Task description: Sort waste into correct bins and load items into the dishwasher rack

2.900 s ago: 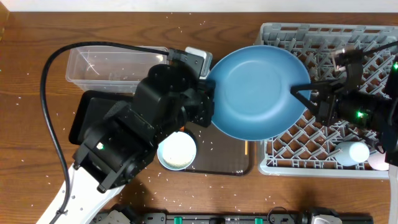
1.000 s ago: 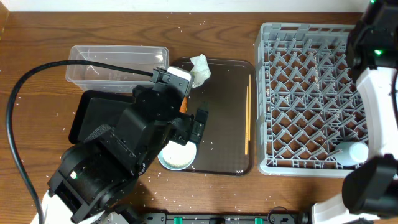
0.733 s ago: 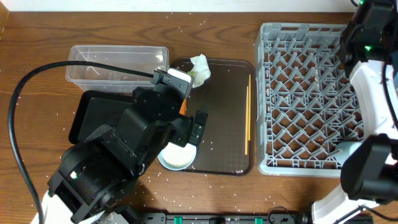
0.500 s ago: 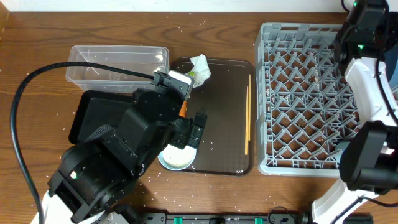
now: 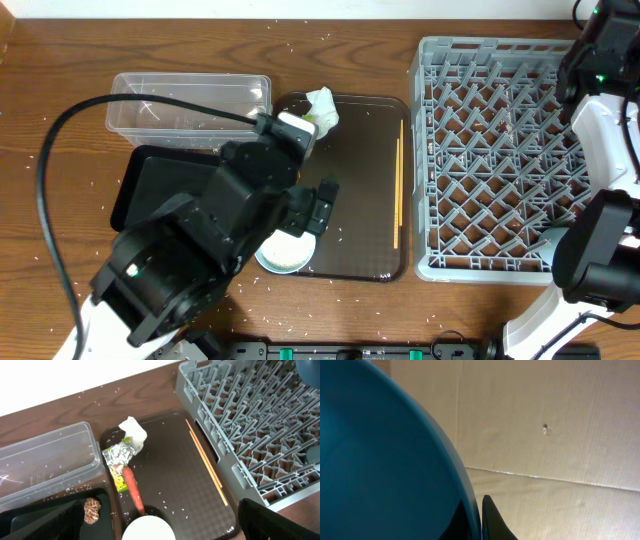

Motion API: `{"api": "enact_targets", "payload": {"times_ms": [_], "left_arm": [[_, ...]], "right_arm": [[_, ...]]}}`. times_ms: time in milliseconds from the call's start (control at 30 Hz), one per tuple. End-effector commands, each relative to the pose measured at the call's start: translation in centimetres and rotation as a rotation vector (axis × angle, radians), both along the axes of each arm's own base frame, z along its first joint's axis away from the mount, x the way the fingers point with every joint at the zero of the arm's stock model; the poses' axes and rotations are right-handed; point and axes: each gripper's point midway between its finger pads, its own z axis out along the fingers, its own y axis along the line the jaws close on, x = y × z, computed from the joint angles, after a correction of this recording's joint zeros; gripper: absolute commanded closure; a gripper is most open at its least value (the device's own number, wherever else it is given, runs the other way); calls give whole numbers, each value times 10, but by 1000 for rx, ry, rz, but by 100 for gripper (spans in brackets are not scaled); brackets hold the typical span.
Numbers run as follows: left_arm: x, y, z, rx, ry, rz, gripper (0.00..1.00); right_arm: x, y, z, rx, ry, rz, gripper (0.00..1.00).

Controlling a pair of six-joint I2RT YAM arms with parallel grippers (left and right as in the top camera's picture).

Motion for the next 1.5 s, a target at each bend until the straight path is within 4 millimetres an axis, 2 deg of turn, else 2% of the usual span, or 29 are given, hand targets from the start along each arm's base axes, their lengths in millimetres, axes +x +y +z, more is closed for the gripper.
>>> {"api": "enact_targets", "payload": {"times_ms": [0, 133, 167, 267, 300, 367, 600, 733, 867, 967, 1100, 1333, 1467], "left_arm": [[1, -2, -2, 18, 8, -9, 2], [1, -1, -2, 20, 9, -9, 2], [0, 0, -2, 18, 7, -9, 2], [-2, 1, 2, 10, -1, -9, 2], [-3, 2, 3, 6, -6, -9, 2], [-5, 6, 7, -3, -19, -6, 2], [-19, 25, 31, -57, -94, 14, 2], [-29, 43, 47, -87, -155, 45, 2], [-38, 53, 58, -120, -187, 46, 2], [-42, 57, 61, -134, -200, 46, 2], [-44, 58, 63, -138, -205, 46, 2], [-44, 58, 63, -138, -204, 45, 2], [-45, 56, 61, -140, -196, 36, 2]], "right_arm": [[8, 10, -8, 29, -22, 26, 99], [6, 13, -26, 44, 14, 28, 98], [6, 13, -29, 47, 19, 27, 84], [9, 22, -34, 79, -65, 30, 16], [13, 28, -35, 107, -150, 30, 1], [18, 41, -34, 157, -314, 19, 1], [31, 111, -67, 344, -229, 171, 1], [23, 149, -105, 530, -132, 219, 1], [9, 173, -108, 643, -201, 163, 1], [-2, 203, -98, 782, -218, 187, 1], [-19, 240, -70, 962, -269, 246, 1], [-65, 262, -17, 1149, -355, 278, 1], [-101, 294, 13, 1366, -361, 352, 1]]}}
